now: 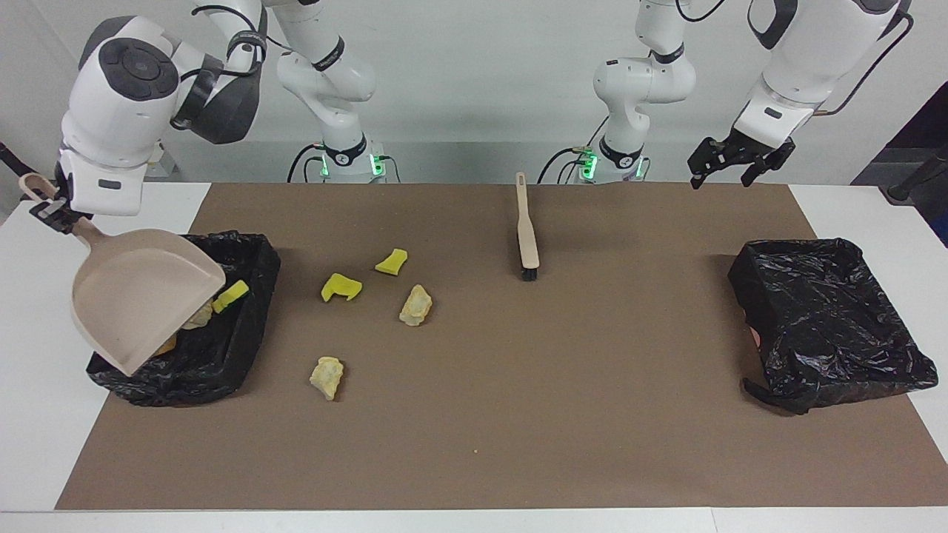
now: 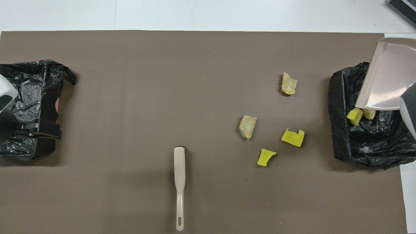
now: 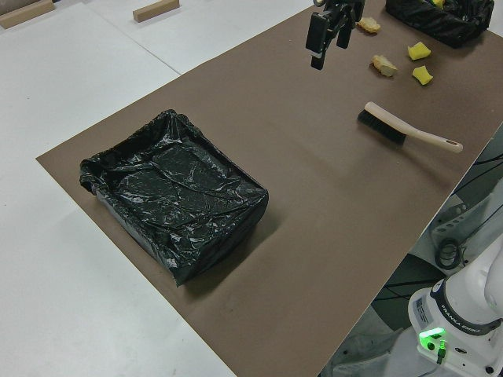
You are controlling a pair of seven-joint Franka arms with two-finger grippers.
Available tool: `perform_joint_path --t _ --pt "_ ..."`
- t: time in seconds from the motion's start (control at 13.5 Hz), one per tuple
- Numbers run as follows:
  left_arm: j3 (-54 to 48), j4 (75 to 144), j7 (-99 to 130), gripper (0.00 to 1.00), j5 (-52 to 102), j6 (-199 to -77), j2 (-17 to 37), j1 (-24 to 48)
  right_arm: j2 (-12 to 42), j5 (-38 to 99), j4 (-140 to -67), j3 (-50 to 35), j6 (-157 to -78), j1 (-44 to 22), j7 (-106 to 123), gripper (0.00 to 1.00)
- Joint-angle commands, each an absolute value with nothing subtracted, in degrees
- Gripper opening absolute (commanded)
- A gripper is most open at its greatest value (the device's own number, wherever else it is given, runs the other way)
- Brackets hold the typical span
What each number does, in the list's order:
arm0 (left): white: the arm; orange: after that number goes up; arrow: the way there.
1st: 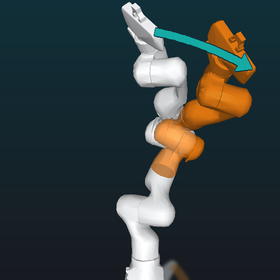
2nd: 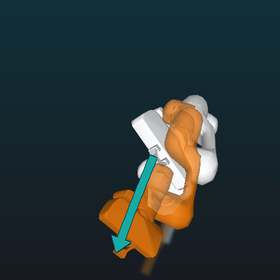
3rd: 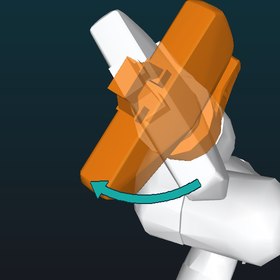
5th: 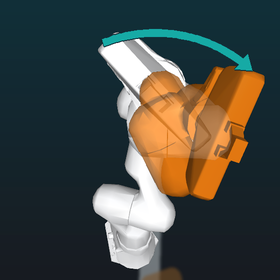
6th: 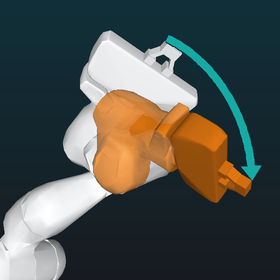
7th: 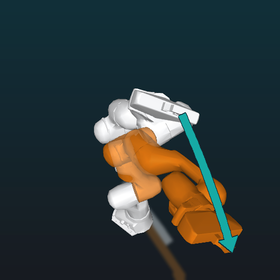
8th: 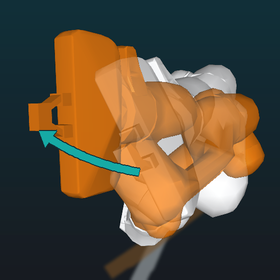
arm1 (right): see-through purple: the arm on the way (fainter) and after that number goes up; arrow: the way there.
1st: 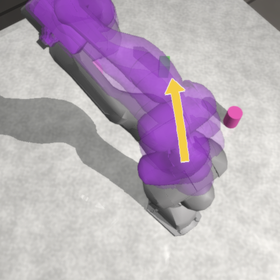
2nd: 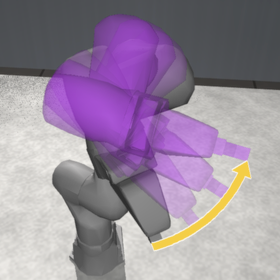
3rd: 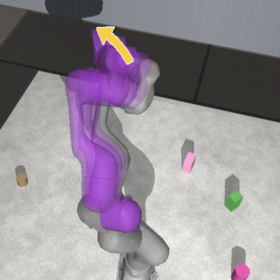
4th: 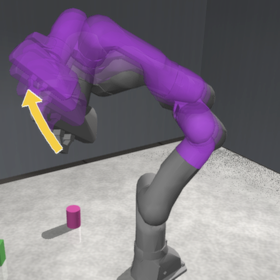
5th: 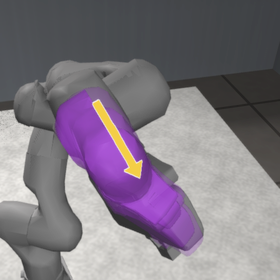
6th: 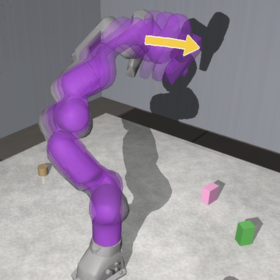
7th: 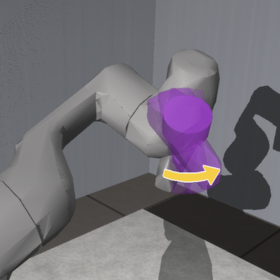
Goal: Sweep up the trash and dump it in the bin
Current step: 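Tip the dustpan over the bin with the right gripper to dump trash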
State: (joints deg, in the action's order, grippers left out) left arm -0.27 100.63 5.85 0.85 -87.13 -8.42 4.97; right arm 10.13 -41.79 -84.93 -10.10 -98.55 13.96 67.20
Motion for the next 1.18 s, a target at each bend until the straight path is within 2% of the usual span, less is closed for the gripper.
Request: perform_joint_path --t 0.0,0.74,1.11 --pt "-0.35 100.28 5.01 1.0 0.09 -86.75 -8.53 4.39 10.28 -36.05 -84.81 -10.46 -100.28 14.77 64.7 0.0" --pt "-0.18 99.84 4.75 1.0 0.09 -86.14 -8.7 4.39 10.02 -26.2 -84.81 -11.34 -99.23 8.53 43.62 0.0" --pt "-0.44 100.19 5.1 1.0 -0.18 -84.91 -9.58 4.83 12.47 -26.63 -84.12 -11.6 -99.14 0.47 24.83 0.0"
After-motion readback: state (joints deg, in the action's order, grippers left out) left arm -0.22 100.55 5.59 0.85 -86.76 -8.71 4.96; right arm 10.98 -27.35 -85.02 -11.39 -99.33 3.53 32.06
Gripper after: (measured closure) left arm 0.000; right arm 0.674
